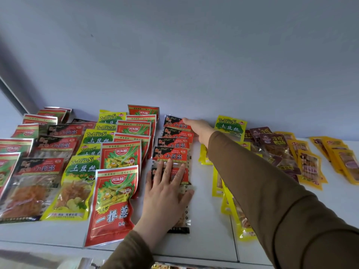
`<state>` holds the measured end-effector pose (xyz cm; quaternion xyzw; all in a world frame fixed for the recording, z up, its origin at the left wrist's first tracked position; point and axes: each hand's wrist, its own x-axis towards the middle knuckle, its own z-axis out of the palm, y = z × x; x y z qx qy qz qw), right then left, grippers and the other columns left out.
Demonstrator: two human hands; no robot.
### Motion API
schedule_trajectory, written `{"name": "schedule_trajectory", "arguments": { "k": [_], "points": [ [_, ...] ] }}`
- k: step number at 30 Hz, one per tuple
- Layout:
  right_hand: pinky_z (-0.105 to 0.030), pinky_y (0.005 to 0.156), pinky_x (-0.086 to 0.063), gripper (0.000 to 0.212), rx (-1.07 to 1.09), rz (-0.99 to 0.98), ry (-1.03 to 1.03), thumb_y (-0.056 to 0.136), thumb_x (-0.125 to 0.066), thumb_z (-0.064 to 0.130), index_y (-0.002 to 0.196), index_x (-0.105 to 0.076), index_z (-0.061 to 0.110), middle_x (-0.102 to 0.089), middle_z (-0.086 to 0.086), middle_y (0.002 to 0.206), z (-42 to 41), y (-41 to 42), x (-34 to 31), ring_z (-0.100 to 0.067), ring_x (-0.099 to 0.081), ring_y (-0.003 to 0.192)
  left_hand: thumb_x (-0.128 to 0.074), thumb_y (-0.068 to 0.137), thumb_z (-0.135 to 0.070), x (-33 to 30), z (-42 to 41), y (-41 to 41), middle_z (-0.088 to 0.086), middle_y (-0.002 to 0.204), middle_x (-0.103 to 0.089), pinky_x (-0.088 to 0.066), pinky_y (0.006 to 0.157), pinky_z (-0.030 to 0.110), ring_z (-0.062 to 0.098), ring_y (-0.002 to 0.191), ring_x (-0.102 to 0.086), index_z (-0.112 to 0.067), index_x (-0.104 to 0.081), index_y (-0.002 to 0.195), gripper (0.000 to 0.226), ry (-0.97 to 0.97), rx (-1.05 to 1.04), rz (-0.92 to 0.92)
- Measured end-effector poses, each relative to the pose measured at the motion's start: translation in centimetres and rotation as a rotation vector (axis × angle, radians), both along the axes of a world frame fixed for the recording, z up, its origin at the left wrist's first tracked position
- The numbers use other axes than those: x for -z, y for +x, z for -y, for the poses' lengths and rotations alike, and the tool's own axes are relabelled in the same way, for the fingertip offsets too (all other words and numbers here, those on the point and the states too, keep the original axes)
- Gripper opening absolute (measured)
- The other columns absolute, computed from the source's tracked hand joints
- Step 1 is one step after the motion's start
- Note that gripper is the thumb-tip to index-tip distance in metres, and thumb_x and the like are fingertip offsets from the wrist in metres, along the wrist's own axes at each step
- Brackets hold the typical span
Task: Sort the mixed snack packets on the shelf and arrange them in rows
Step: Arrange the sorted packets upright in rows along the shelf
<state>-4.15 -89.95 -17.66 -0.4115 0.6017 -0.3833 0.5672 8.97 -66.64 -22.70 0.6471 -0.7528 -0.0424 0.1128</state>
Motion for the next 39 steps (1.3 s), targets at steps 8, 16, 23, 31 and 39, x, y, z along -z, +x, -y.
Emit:
{"name": "schedule_trajectory", "arguments": {
  "k": [8,16,23,31,39],
  "points": [
    [-0.043,0.093,-0.056,0.033,0.033,-0.113,-0.229,0.097,-0.068,0.025,0.123,-0.064,0.004,-0.07,-0.01,0.118,0.1,0.8,-0.1,-0.029,-0.068,0.101,-0.002,0.087,-0.078,-0.6,-0.5,0.0,-0.004,0.172,0.013,0.01,0.125,0.049,0.023,0.158,0.018,-0.046,0.006,0.161,0.081,0.002,0.001,0.014],
    [-0.049,0.09,-0.056,0.013,0.091,0.163,-0.221,0.091,-0.074,0.017,0.101,-0.066,0.016,-0.073,-0.016,0.11,-0.7,1.1,-0.1,-0.037,-0.069,0.101,-0.008,0.092,-0.077,-0.7,-0.5,0.0,-0.003,0.172,0.014,0.011,0.126,0.05,0.024,0.157,0.02,-0.046,0.01,0.161,0.078,0.02,0.007,0.011],
    [-0.047,0.093,-0.056,0.031,-0.007,0.143,-0.111,0.094,-0.071,0.038,0.112,-0.065,0.013,-0.072,-0.012,0.117,-0.9,1.1,0.2,-0.031,-0.069,0.104,-0.012,0.094,-0.077,-0.4,-0.1,0.1,-0.003,0.172,0.014,0.009,0.127,0.052,0.025,0.158,0.018,-0.046,0.009,0.161,0.076,0.023,0.015,0.009],
    [-0.047,0.095,-0.056,0.019,-0.018,-0.275,-0.198,0.095,-0.069,0.009,0.109,-0.058,0.004,-0.068,-0.017,0.117,-0.6,1.6,0.4,-0.032,-0.067,0.107,-0.001,0.088,-0.079,-0.6,-0.1,0.1,-0.005,0.172,0.016,0.014,0.125,0.05,0.023,0.157,0.02,-0.047,0.012,0.16,0.079,0.033,0.013,0.001],
    [-0.05,0.09,-0.058,0.034,-0.024,-0.268,-0.329,0.096,-0.061,0.0,0.124,-0.045,0.01,-0.061,-0.015,0.122,-0.7,1.0,-0.7,-0.03,-0.064,0.108,0.001,0.087,-0.081,-0.5,-0.2,0.2,-0.006,0.171,0.018,0.017,0.122,0.052,0.022,0.156,0.023,-0.048,0.015,0.158,0.08,0.038,0.002,-0.008]
  ]
}}
